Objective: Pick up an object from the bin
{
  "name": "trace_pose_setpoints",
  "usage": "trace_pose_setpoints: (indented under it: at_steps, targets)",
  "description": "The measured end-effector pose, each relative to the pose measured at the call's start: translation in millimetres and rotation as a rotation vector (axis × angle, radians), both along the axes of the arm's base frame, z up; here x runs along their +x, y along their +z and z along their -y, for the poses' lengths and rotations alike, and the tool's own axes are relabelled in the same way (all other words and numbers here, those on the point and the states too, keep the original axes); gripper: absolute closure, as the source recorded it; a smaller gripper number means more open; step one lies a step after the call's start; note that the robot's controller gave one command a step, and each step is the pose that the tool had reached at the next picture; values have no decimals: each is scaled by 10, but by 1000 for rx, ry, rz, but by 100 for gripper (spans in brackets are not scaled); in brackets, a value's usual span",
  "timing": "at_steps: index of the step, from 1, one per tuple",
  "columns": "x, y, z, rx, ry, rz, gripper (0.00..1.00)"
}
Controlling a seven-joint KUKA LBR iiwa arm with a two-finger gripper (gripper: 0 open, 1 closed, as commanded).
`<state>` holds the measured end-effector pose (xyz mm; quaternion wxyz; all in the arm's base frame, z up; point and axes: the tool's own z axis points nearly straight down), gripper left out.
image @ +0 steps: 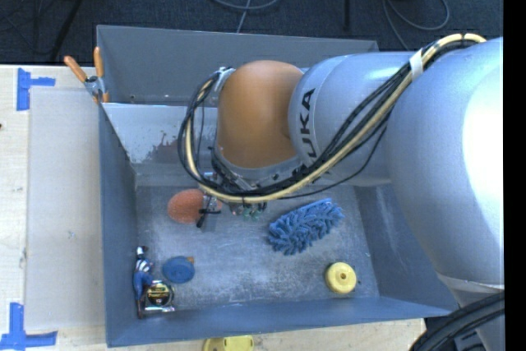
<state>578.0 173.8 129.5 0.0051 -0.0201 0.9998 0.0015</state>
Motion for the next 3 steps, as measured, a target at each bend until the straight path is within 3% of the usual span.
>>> trace_pose_setpoints:
  at_steps: [1,2,3]
  targets:
    - [-62,-14,122,-5,8,-17,100]
    - [81,501,-107,-5,16,-12,100]
    - [209,766,-178,1,41,-5,100]
